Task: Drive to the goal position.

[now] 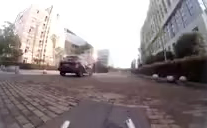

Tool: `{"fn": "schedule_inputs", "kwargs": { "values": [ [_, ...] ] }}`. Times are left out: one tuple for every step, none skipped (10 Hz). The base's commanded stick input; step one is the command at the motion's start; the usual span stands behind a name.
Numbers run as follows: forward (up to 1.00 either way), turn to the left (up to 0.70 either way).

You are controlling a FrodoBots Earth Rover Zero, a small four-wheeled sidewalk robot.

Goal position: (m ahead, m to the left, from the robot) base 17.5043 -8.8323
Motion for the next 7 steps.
{"fn": "schedule_inputs", "kwargs": {
  "values": [
    [0.45, -0.22],
    [0.45, -0.27],
    [0.45, -0.25],
    [0.45, -0.22],
    [0.50, -0.15],
    [0.69, 0.00],
    [0.70, 0.00]
  ]
}}
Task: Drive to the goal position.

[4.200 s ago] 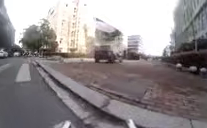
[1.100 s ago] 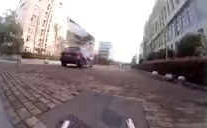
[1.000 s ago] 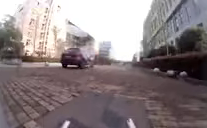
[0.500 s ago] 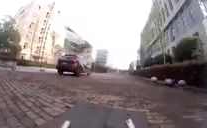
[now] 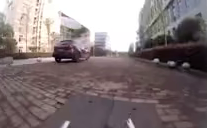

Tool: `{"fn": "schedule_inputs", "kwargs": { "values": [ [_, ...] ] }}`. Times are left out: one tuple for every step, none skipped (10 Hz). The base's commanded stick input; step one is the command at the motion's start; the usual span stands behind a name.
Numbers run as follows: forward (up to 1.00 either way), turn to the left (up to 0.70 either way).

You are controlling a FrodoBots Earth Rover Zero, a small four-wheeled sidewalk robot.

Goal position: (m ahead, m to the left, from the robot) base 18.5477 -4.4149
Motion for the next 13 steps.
{"fn": "schedule_inputs", "kwargs": {
  "values": [
    [0.70, 0.00],
    [0.70, -0.03],
    [0.70, -0.12],
    [0.70, -0.14],
    [0.70, -0.14],
    [0.70, -0.14],
    [0.70, -0.13],
    [0.70, -0.12],
    [0.70, -0.09],
    [0.70, -0.06],
    [0.70, -0.12],
    [0.70, -0.14],
    [0.70, -0.14]
  ]
}}
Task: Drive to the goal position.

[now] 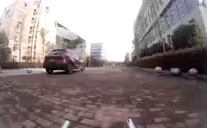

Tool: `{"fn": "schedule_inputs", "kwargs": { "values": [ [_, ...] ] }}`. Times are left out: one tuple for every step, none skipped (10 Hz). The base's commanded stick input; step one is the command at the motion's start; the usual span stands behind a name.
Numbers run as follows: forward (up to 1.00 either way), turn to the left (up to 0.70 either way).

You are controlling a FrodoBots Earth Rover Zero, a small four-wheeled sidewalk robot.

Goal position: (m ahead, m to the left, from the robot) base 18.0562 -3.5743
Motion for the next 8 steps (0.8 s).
{"fn": "schedule_inputs", "kwargs": {
  "values": [
    [0.70, -0.14],
    [0.70, -0.14],
    [0.70, -0.14],
    [0.70, -0.14],
    [0.70, -0.14],
    [0.70, -0.14],
    [0.70, -0.14],
    [0.70, -0.14]
  ]
}}
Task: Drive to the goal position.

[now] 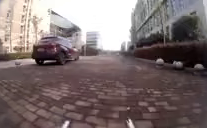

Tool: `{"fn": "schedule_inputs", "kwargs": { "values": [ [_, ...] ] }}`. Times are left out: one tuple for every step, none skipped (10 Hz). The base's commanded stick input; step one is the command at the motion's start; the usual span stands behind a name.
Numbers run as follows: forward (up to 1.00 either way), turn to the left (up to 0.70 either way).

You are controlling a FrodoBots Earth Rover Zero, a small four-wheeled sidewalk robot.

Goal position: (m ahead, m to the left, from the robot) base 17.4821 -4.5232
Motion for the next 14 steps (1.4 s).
{"fn": "schedule_inputs", "kwargs": {
  "values": [
    [0.70, -0.14],
    [0.70, -0.14],
    [0.70, 0.00],
    [0.70, 0.00],
    [0.70, 0.00],
    [0.70, 0.00],
    [0.70, 0.00],
    [0.70, 0.00],
    [0.70, 0.00],
    [0.70, 0.00],
    [0.70, 0.00],
    [0.70, 0.00],
    [0.70, 0.00],
    [0.70, 0.00]
  ]
}}
